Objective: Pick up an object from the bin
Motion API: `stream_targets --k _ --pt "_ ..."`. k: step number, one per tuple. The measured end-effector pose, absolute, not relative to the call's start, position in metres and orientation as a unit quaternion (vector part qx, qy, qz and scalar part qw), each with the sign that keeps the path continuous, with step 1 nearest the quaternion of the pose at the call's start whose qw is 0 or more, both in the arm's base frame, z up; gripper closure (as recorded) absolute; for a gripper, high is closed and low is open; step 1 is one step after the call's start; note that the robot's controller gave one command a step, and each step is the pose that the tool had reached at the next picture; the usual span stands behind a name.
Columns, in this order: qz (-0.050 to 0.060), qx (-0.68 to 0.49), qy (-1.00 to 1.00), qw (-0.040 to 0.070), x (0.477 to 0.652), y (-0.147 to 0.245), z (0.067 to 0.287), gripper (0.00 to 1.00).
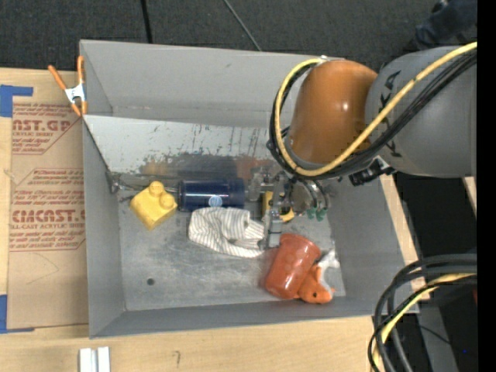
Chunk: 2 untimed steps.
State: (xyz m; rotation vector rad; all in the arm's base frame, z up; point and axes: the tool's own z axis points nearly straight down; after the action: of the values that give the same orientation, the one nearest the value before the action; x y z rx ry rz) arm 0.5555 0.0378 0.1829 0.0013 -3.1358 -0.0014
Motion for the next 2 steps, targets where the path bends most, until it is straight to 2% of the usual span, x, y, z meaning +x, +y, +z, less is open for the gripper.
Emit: stream_targets --k 1,2 --pt "-0.001 0.0 -1.0 -0.001 0.557 0.038 0.188 0.0" --pt "0.0 0.025 -1.0 -0.004 0.55 0.039 0.14 0.0"
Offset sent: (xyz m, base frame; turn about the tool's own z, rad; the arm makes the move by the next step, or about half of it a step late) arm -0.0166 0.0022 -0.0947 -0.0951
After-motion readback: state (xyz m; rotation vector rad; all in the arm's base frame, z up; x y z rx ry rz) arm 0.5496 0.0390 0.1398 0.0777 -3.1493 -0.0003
